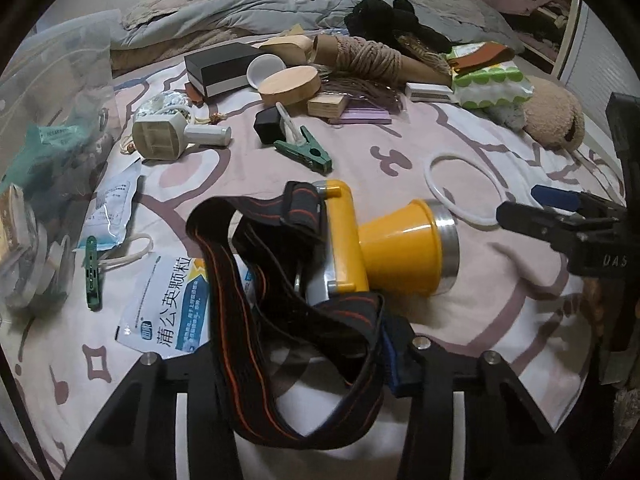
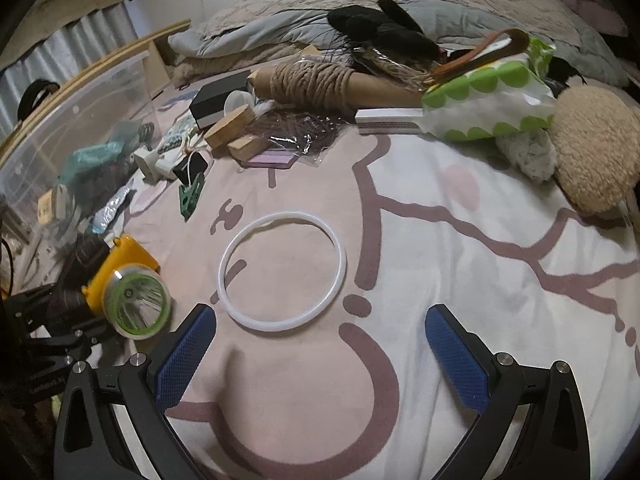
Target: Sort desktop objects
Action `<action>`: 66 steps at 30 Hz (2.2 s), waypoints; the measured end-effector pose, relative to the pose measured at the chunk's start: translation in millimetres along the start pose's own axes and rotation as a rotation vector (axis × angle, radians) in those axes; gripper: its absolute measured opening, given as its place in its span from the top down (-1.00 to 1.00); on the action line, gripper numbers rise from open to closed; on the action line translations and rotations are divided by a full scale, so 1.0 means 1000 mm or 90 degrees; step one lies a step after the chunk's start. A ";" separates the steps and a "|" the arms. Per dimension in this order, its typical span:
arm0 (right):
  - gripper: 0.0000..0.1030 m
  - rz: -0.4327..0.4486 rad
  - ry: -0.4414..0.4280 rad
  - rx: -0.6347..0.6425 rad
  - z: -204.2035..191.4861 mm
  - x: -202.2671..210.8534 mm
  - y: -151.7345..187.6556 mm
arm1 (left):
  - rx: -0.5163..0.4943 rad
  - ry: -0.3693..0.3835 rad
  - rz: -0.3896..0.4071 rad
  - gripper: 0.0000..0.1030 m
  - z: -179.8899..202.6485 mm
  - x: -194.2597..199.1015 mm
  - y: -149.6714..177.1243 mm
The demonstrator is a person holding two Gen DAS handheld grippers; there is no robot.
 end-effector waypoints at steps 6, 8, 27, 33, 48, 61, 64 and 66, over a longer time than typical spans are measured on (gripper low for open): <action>-1.00 -0.016 0.014 0.041 -0.004 -0.014 -0.007 | 0.034 0.019 0.011 0.14 -0.004 0.000 0.000; -1.00 -0.021 0.015 0.052 -0.006 -0.018 -0.010 | 0.047 0.028 0.011 0.15 -0.006 0.000 0.000; -1.00 -0.072 0.016 0.102 -0.011 -0.039 -0.013 | 0.049 0.049 -0.066 -0.08 -0.008 -0.001 -0.007; -1.00 -0.080 0.012 0.101 -0.010 -0.043 -0.015 | 0.022 0.034 -0.045 0.11 -0.005 0.002 -0.014; -0.63 -0.038 0.010 0.070 -0.007 -0.035 -0.022 | 0.119 0.082 0.011 0.20 -0.014 0.008 -0.016; -0.63 -0.018 0.014 0.046 -0.004 -0.027 -0.022 | 0.209 0.125 0.038 0.23 -0.036 0.025 -0.013; -0.63 -0.015 0.012 0.040 -0.004 -0.026 -0.022 | 0.215 0.126 0.039 0.23 -0.037 0.026 -0.013; -0.63 -0.016 0.009 0.038 -0.004 -0.025 -0.021 | 0.215 0.126 0.036 0.23 -0.036 0.025 -0.012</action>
Point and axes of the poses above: each gripper's, at about its wrist camera, not at the fingertips, and x roughly against the way its jaws point, z to its right, y to its underside, the point moved 7 cm from there along -x, roughly the way its jaws point, and after that the axes turned 14 degrees about -y, right-handed, at the moved point
